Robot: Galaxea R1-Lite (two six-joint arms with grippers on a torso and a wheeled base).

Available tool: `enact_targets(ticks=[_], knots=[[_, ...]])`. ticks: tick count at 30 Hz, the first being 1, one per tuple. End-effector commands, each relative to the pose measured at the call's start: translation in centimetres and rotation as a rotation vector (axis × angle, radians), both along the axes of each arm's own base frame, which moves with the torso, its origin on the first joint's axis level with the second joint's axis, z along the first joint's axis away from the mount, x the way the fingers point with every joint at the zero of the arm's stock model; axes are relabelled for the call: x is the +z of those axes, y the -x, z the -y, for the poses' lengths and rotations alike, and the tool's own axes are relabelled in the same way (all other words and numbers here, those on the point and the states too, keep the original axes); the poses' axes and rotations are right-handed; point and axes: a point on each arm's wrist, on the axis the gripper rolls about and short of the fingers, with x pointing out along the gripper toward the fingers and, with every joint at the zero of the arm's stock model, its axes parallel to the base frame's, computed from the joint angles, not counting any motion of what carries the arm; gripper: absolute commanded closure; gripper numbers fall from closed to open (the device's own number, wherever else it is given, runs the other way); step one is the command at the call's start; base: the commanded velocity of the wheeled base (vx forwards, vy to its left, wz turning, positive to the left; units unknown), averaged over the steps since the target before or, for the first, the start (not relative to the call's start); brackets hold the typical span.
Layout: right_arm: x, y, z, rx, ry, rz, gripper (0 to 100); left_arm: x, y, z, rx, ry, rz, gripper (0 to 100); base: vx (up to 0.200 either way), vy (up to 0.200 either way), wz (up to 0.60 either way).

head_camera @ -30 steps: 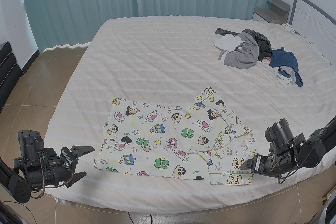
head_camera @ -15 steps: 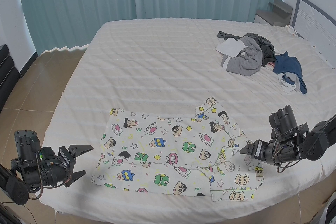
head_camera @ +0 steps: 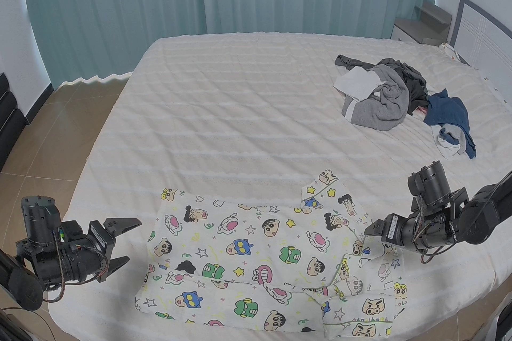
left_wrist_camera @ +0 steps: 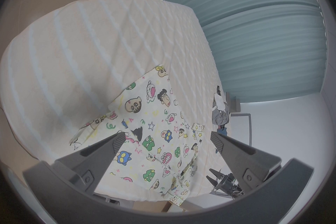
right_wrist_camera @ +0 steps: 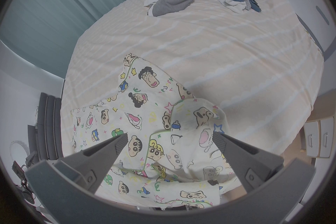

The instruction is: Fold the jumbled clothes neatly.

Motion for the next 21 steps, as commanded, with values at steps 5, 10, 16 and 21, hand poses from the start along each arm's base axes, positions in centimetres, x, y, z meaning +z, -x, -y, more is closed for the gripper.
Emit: enact_targets(ticks=[5,10,16,21], knots=[[-0.1,-0.1,-0.1,0.001,0.001,-0.003,0,1.2,-1.3,0.0,-0.001,-0.016,0.075,0,0.000,0.000,0.00],[-0.1,0.0,-0.1,0.004,0.001,-0.004,0,1.6,-1.4,0.0,0.003,-0.018,0.092,0,0.000,0.000,0.00],[-0.1,0.0,-0.1,0.004,0.002,-0.004,0,1.5,-1.4,0.0,-0.001,-0.025,0.089,0,0.000,0.000,0.00],[-0.4,-0.2,-0.2,0.008,0.007,-0.011,0,0.9,-2.1,-0.1,-0.054,-0.134,0.113,0,0.000,0.000,0.00]])
